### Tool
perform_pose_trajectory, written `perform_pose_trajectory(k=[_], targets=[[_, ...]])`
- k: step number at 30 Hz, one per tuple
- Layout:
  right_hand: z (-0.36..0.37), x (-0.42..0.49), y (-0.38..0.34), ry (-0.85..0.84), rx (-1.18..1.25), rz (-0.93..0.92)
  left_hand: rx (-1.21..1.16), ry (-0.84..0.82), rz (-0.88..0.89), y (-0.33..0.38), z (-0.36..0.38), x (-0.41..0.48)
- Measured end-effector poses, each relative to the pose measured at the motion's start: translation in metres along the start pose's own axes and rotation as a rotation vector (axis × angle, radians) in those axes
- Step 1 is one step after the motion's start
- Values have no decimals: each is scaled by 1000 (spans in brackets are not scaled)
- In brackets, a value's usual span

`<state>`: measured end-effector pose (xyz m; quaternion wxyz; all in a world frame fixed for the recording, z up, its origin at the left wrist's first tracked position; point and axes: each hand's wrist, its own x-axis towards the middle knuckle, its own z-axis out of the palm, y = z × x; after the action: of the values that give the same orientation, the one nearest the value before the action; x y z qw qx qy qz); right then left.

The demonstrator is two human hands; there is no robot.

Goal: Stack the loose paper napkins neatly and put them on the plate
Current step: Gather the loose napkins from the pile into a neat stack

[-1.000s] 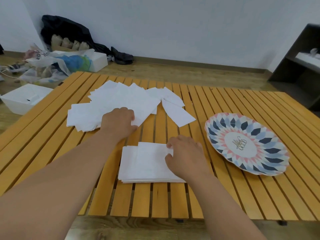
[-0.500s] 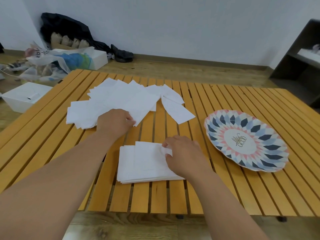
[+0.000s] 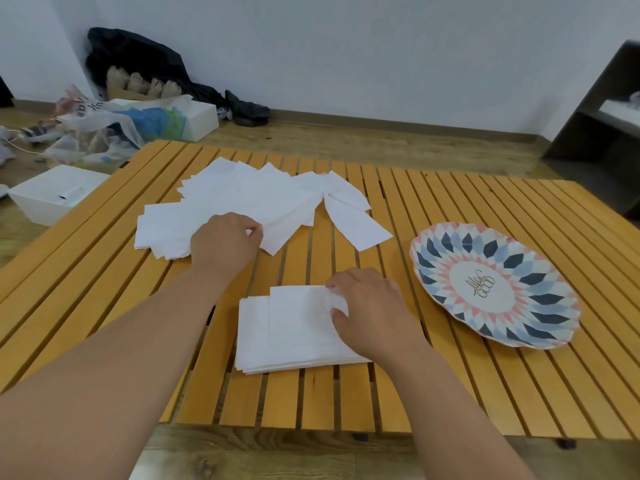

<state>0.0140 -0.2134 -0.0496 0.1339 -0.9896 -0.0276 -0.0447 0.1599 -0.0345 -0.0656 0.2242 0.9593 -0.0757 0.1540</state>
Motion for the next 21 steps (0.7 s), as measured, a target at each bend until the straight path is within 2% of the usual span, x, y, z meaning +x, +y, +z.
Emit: perform_pose_trajectory(k=[3,5,6,8,10,12,14,17,19,21], targets=[[-4,-1,1,77,77,20,-118,169,1,8,-18,-6],[-9,-2,0,152,213,72,-305,278,29,20,-38,-15],[-13,-3,-1,189,347,119,-443,275,31,27,-51,-22],[-24,-4,-4,227,756,254,-758,172,-23,46,-77,-42],[-33,-8,-7,172,1153,373,-989,37,-140,59,-93,-65],[-36,-17,-8,27,1322,409,-1124,-90,-257,64,-97,-87],[-36,-27,-10,-109,1411,436,-1244,-190,-394,62,-93,-102],[-37,-36,-9,-187,1480,423,-1310,-283,-553,55,-81,-109],[-36,-33,-7,-131,1407,453,-1244,-343,-593,51,-78,-107],[-30,-26,-4,-30,1222,537,-1016,-371,-539,44,-73,-102]])
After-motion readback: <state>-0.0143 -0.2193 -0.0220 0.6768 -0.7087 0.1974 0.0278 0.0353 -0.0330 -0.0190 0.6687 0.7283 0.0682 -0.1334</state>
